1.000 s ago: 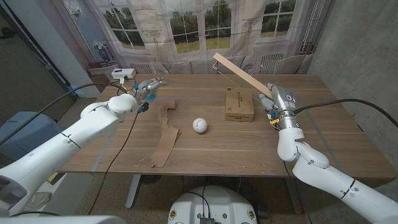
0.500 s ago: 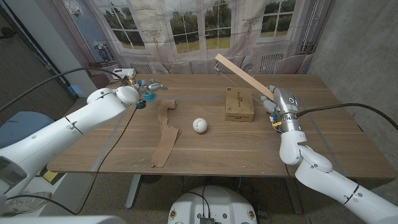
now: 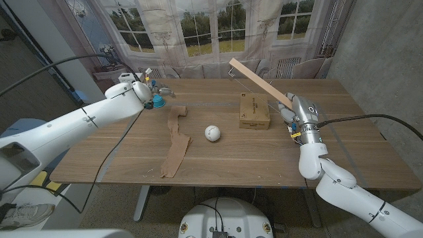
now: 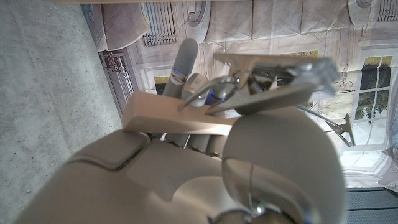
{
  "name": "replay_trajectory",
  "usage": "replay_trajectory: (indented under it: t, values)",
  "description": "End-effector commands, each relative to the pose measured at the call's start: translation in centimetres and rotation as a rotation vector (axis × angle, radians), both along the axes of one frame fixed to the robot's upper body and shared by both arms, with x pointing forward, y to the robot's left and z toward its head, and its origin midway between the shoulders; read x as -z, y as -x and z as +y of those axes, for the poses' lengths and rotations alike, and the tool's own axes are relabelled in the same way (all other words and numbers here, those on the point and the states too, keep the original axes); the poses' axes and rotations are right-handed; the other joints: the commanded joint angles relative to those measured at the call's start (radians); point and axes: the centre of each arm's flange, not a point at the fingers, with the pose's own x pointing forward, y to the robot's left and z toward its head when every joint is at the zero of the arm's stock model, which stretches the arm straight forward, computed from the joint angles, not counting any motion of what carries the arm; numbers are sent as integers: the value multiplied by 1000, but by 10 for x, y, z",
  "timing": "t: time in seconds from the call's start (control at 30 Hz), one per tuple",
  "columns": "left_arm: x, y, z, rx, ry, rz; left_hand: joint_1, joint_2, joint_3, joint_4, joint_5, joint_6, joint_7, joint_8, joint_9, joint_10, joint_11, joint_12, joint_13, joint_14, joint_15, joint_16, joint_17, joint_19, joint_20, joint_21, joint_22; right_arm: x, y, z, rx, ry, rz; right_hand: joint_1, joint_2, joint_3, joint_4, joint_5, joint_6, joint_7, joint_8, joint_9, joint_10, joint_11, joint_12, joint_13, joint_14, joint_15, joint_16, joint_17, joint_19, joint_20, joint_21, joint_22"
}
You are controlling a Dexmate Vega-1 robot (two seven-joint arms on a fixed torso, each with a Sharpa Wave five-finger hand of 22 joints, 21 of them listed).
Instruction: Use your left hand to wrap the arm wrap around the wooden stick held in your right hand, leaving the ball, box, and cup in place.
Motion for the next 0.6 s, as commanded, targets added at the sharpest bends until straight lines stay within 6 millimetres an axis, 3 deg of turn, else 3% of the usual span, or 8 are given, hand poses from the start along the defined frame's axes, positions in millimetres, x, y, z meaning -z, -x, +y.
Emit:
replay_trajectory:
  t: [0.03,0.43,0.47,0.5,0.6]
  values:
    - [-22,-24,-23,-63,-191,103,24,-3,-3,-3,9,-1,-8,-5,5,0,-9,-2,3,6,-9,-2,3,4,-1,9,1,5,5,0,-12,-4,-14,-125,123,15,6,2,107,30,8,0,-3,2,9,3,-4,-41,41,5,-5,-26,13,-1]
    - [-26,-40,-38,-94,-274,244,94,-35,-10,-7,27,-10,-14,-12,6,4,-2,-6,5,26,-17,-1,3,48,1,23,0,10,7,-3,-10,-18,-19,-128,122,19,5,0,110,31,11,-8,-4,1,18,3,-4,-41,43,5,-10,-27,28,-10]
    - [-26,-41,-39,-96,-280,247,108,-39,-11,-6,31,-8,-14,-12,7,7,2,-6,5,34,-19,1,3,57,-5,26,0,10,7,-3,-11,-18,-18,-128,122,19,5,0,109,32,12,-7,-5,-1,18,4,-4,-41,43,5,-10,-27,28,-10]
    - [-26,-43,-40,-99,-287,251,130,-46,-16,-2,36,-4,-14,-13,7,18,6,-4,6,45,-23,2,3,81,-29,34,0,10,7,-3,-12,-19,-18,-128,122,19,5,0,109,31,13,-7,-5,-1,18,4,-4,-41,43,5,-10,-27,29,-11]
    - [-25,-46,-45,-110,-314,264,154,-53,-25,4,41,8,-12,-13,7,29,8,-2,6,66,-34,6,2,119,-42,48,-1,10,6,-4,-12,-22,-19,-129,122,21,4,-1,109,32,15,-9,1,-1,10,-15,-3,-42,44,5,-12,-27,37,-15]
